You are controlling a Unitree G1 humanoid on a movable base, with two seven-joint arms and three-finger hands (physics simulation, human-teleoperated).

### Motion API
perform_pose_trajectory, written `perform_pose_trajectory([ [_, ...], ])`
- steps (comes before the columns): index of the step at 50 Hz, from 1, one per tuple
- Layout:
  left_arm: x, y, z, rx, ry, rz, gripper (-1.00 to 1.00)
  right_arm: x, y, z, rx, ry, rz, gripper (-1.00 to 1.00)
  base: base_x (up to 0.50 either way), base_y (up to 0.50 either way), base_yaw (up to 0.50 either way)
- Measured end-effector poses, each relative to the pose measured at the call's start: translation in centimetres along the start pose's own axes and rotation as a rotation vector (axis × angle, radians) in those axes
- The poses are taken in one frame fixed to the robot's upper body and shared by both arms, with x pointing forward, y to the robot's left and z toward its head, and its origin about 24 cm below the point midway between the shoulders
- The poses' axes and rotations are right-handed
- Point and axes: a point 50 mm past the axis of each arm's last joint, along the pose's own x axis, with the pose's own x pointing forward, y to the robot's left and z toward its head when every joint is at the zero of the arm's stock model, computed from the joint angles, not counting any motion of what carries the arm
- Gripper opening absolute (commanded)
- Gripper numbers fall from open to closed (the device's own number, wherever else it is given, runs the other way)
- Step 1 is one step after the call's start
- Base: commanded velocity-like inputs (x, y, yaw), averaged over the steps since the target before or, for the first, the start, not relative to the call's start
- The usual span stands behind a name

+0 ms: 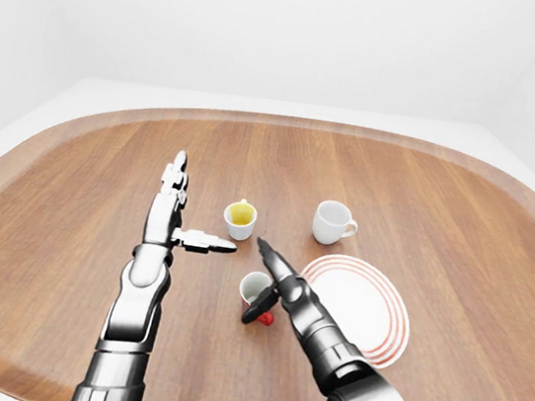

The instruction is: Pick up the red mug and put it on the plate

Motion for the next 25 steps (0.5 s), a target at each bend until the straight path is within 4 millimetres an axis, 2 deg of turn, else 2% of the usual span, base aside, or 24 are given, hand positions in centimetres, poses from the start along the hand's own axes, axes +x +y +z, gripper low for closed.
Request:
perform_pose_trajectory([
  [10, 0.00, 0.01, -0.05, -0.001, 0.002, 0.000, 1.00, 0.02, 0.03, -0.10, -0.002, 0.006, -0.001, 1.00, 0.00, 0.00, 0.00],
  [11, -0.01, 0.00, -0.05, -0.001, 0.002, 0.000, 1.00, 0.02, 0.03, -0.14, -0.002, 0.008, -0.001, 0.17, 0.00, 0.00, 0.00],
  [12, -0.01, 0.00, -0.06, -0.001, 0.002, 0.000, 1.00, 0.02, 0.01, -0.17, -0.003, 0.009, -0.002, -0.36, 0.00, 0.00, 0.00],
  [13, -0.01, 0.00, -0.06, -0.001, 0.003, 0.000, 1.00, 0.03, 0.01, -0.13, 0.003, 0.008, 0.001, -1.00, 0.00, 0.00, 0.00],
  [18, -0.03, -0.03, -0.02, -0.001, 0.001, -0.001, 1.00, 0.07, 0.04, 0.50, 0.045, -0.013, 0.018, -1.00, 0.00, 0.00, 0.00],
  [25, -0.05, -0.05, 0.02, 0.000, -0.001, -0.001, 1.00, 0.04, 0.13, 0.03, 0.005, 0.001, 0.044, -1.00, 0.00, 0.00, 0.00],
])
